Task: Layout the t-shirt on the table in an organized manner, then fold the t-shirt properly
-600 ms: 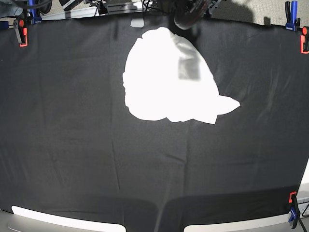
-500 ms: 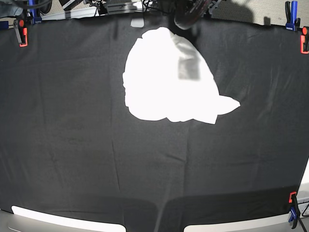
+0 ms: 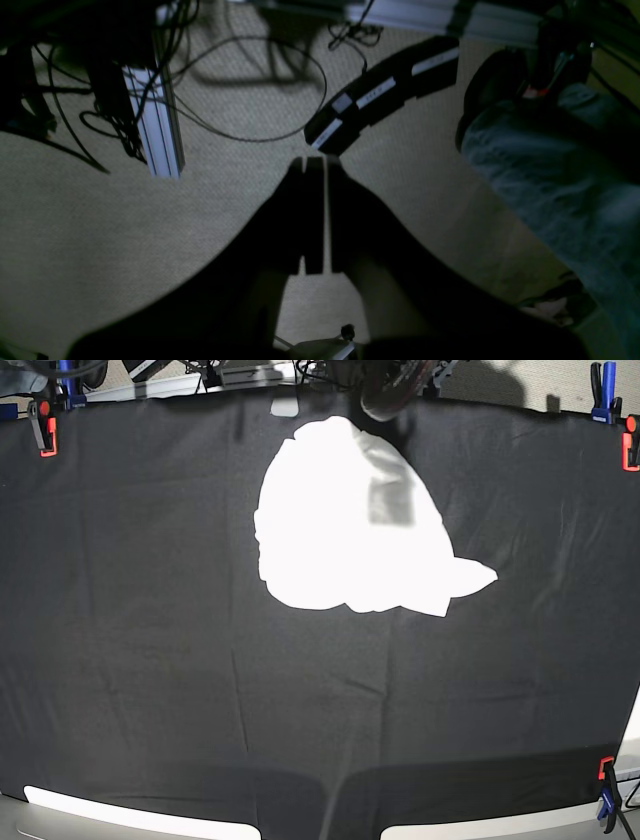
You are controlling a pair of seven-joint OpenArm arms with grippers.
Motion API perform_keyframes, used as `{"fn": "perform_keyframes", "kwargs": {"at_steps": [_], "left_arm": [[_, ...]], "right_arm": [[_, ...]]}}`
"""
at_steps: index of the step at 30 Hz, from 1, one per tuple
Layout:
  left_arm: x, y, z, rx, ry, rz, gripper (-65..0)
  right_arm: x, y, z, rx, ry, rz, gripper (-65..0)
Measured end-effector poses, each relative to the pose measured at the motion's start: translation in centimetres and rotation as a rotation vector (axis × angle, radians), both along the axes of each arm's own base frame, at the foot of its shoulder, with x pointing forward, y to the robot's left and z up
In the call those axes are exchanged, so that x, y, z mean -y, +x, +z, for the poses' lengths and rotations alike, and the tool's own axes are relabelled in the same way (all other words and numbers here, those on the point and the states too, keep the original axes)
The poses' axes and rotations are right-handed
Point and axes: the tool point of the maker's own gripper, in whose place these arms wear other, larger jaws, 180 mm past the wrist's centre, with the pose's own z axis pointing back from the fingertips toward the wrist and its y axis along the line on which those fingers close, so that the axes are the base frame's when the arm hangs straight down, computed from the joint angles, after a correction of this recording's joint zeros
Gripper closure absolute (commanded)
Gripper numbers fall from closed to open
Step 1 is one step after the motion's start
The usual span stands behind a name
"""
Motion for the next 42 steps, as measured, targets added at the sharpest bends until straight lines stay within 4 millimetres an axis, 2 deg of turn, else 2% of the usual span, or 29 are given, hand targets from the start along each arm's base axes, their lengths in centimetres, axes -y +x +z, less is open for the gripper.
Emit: {"fn": "perform_keyframes", "kwargs": {"at_steps": [2, 7, 9, 30, 32, 36, 37, 42], "left_arm": [[0.0, 0.0, 0.0, 0.0, 0.0, 0.0, -25.2], [0.0, 0.0, 0.0, 0.0, 0.0, 0.0, -25.2], [0.0, 0.0, 0.0, 0.0, 0.0, 0.0, -25.2], [0.0, -0.1, 0.0, -0.007, -0.001, -0.002, -25.2], [0.0, -0.1, 0.0, -0.007, -0.001, -0.002, -25.2], [0.0, -0.1, 0.0, -0.007, -0.001, -0.002, -25.2], [0.0, -0.1, 0.0, -0.007, -0.001, -0.002, -25.2], [0.0, -0.1, 0.0, -0.007, -0.001, -0.002, -25.2]], "right_arm": [[0.0, -0.2, 0.0, -0.002, 0.0, 0.001, -4.2], [0.1, -0.7, 0.1, -0.015, -0.004, 0.137, -27.6], [0.1, -1.0, 0.1, -0.02, -0.004, 0.135, -30.2], [0.1, -1.3, 0.1, -0.019, -0.001, 0.136, -29.8], [0.1, -1.3, 0.1, -0.02, -0.001, 0.136, -24.8], [0.1, -1.3, 0.1, -0.019, -0.001, 0.135, -7.3], [0.1, -1.3, 0.1, -0.02, -0.001, 0.135, -5.4], [0.1, -1.3, 0.1, -0.02, -0.001, 0.135, -5.5]]}}
